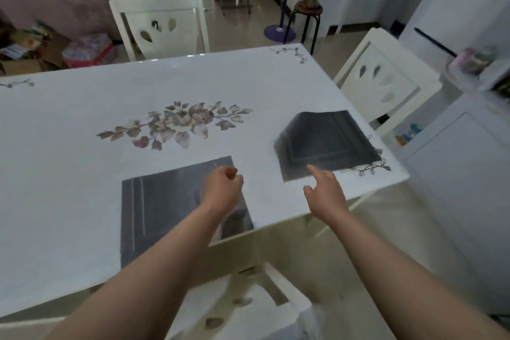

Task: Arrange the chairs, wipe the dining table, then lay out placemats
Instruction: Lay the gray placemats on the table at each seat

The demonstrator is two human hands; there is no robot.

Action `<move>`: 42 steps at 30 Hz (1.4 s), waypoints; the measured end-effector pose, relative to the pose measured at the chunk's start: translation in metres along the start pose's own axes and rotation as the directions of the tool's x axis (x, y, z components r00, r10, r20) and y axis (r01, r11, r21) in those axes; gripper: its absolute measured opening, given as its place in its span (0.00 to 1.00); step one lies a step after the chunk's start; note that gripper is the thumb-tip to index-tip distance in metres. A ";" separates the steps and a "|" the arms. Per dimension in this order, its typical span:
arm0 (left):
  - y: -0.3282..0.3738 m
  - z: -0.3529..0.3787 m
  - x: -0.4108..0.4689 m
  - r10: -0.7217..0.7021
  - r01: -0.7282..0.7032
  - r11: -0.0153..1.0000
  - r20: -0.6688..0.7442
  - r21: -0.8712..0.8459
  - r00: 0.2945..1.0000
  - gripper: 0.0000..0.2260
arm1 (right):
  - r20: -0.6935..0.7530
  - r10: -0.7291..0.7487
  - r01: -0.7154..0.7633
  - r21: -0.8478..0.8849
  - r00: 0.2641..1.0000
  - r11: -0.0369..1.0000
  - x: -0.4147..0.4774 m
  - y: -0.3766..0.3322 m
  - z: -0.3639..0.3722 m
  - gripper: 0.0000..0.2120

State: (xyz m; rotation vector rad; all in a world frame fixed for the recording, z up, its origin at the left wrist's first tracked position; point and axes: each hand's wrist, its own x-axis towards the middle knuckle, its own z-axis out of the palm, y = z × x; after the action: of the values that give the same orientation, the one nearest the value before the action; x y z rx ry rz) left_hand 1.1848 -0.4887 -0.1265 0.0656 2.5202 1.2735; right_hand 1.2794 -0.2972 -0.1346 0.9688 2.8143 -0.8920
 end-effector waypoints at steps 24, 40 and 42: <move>0.086 0.202 0.043 -0.335 0.373 0.915 -0.226 0.152 0.915 0.27 | 0.123 0.007 -0.001 -0.050 0.992 0.999 0.164 0.193 -0.096 0.24; 0.087 0.229 0.114 -0.279 0.321 0.920 -0.201 0.225 0.939 0.37 | 0.189 0.201 -0.167 -0.183 0.961 0.969 0.255 0.182 -0.070 0.39; 0.087 0.230 0.115 -0.248 0.303 0.914 -0.219 0.270 0.944 0.35 | 0.223 0.220 -0.176 -0.202 0.950 0.963 0.257 0.179 -0.071 0.38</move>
State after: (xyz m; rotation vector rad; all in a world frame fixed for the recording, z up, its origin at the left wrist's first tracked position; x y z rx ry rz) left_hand 1.1351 -0.2367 -0.2143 -0.3436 2.7350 0.8107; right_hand 1.1862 -0.0023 -0.2209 1.0174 2.4874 -0.6685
